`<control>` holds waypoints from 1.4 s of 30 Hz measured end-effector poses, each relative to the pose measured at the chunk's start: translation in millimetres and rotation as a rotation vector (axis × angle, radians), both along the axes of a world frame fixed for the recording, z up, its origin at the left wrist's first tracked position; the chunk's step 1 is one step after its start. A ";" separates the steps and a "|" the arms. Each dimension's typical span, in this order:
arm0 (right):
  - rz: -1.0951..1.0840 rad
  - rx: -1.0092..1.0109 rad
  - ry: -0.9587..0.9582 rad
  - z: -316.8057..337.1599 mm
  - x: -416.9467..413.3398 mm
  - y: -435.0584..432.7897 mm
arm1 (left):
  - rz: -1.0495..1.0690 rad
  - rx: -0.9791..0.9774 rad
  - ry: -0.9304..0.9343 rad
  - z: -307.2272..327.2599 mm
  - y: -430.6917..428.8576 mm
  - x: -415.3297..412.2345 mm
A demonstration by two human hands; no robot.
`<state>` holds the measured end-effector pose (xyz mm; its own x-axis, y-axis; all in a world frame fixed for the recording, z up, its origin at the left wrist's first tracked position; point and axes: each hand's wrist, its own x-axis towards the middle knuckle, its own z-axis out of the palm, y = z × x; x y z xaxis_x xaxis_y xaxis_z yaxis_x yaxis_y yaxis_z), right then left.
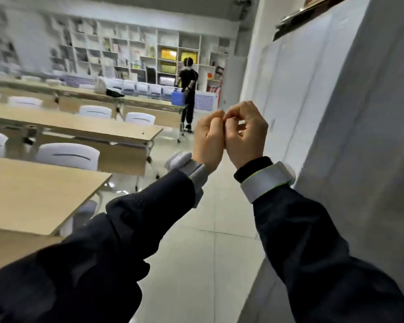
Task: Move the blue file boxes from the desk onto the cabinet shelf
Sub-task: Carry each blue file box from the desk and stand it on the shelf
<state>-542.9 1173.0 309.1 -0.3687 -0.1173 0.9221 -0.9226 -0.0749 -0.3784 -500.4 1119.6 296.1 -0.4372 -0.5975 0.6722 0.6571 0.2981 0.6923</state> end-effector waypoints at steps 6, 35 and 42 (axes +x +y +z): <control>0.348 0.049 -0.040 -22.7 131.2 -189.0 | 0.350 -0.060 -0.158 -15.9 -181.1 159.1; 0.974 0.659 -0.037 -151.1 443.1 -765.9 | 1.220 0.605 -0.521 -164.0 -661.4 598.3; 0.981 0.823 -0.019 -188.4 465.1 -861.8 | 1.215 0.770 -0.560 -205.1 -750.3 631.8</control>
<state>-77.7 311.3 120.7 0.1837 -0.8768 0.4445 -0.6080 -0.4566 -0.6495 131.4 369.3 91.0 0.4709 -0.8815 -0.0343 -0.0963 -0.0900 0.9913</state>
